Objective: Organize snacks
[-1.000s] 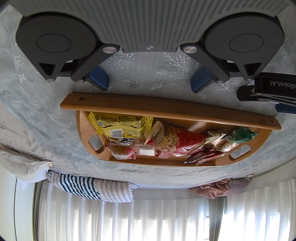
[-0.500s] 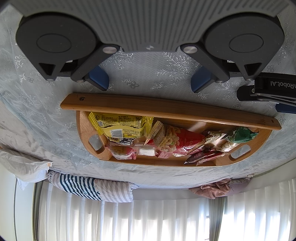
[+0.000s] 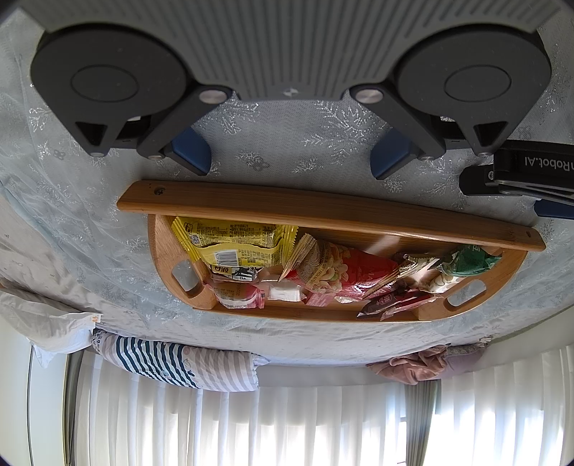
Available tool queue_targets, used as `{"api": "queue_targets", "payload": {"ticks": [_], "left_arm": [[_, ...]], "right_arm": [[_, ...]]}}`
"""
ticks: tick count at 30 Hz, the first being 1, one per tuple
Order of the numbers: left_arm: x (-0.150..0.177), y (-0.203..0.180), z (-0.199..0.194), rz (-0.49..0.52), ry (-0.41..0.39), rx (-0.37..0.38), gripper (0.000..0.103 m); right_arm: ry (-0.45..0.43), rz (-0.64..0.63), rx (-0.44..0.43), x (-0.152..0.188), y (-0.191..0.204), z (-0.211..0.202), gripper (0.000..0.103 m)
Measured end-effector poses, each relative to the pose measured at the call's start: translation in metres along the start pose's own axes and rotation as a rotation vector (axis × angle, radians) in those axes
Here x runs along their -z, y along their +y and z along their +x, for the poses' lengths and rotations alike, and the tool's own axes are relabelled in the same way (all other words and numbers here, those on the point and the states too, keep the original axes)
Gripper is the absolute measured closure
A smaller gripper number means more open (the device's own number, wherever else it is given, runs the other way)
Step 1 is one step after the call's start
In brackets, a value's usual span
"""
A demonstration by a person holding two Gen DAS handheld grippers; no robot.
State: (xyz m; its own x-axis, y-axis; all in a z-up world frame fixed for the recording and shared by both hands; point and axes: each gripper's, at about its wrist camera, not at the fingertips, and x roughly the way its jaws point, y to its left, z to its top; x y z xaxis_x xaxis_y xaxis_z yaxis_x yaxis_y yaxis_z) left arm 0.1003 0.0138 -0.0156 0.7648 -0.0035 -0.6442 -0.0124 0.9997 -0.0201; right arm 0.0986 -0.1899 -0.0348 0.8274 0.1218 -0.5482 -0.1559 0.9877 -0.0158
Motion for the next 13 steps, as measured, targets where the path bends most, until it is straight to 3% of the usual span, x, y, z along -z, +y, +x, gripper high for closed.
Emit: {"api": "queue_targets", "payload": {"ticks": [13], "left_arm": [[0.0018,-0.0002,0.0012,-0.001,-0.007,-0.003,0.000]], "right_arm": [[0.004,0.006,-0.003,0.0000,-0.0006,0.0008,0.002]]}}
